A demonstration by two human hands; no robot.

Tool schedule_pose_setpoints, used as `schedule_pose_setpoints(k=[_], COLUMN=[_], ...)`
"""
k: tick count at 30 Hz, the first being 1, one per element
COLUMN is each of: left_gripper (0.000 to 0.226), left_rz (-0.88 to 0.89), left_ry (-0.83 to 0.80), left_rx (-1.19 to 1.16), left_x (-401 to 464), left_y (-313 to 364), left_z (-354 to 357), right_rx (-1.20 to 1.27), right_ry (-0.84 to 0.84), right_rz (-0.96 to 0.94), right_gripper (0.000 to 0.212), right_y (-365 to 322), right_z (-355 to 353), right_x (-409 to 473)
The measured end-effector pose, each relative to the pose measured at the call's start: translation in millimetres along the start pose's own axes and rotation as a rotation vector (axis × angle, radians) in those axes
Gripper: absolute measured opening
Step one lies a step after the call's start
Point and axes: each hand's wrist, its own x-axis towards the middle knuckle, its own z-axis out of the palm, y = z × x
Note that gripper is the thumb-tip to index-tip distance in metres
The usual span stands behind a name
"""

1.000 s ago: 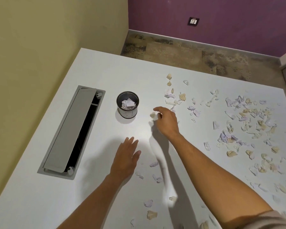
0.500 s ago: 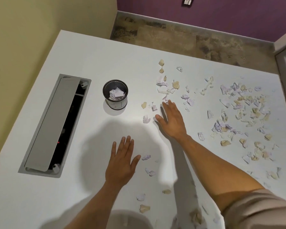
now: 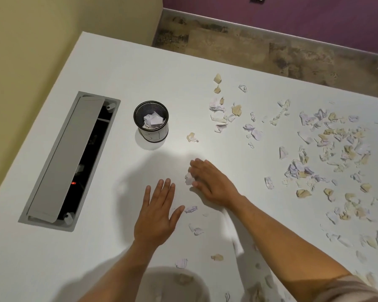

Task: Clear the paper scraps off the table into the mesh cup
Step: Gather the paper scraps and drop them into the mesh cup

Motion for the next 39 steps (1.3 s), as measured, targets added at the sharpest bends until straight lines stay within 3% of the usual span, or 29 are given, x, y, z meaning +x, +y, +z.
schedule_pose_setpoints(k=[5,9,12,17,29,32,37,39], left_gripper=[0.073,0.071,0.069,0.072,0.061,0.060,0.070,0.077], left_rz=[-0.009,-0.009,-0.010,-0.040,0.099,0.176,0.229,0.220], left_ry=[0.017,0.026,0.055,0.105,0.065,0.016,-0.097,-0.133], left_rx=[0.032,0.023,-0.008,-0.064,-0.009,0.001,-0.124,-0.170], left_x=[-1,-1,-2,-2,-6,-12,-24,-30], left_y=[0,-1,0,2,1,0,4,12], left_z=[2,3,2,-1,-2,-6,-12,-11], right_rx=[-0.065,-0.127,-0.188,-0.132,-0.113,-0.037,0.075,0.048], right_ry=[0.144,-0.049,-0.195,-0.208,-0.315,-0.274,0.178,0.225], right_rz=[0.158,0.205,0.083,-0.137,-0.093,0.042,0.527,0.731], right_gripper=[0.051,0.059,0.051,0.044,0.045,0.044,0.045,0.053], right_y=[9,15,12,-8,-46,-63,-77,-75], right_z=[-18,-23,-15,-3,11,7,-4,-3], right_x=[35,75,79,31,-83,-108,-164,-184])
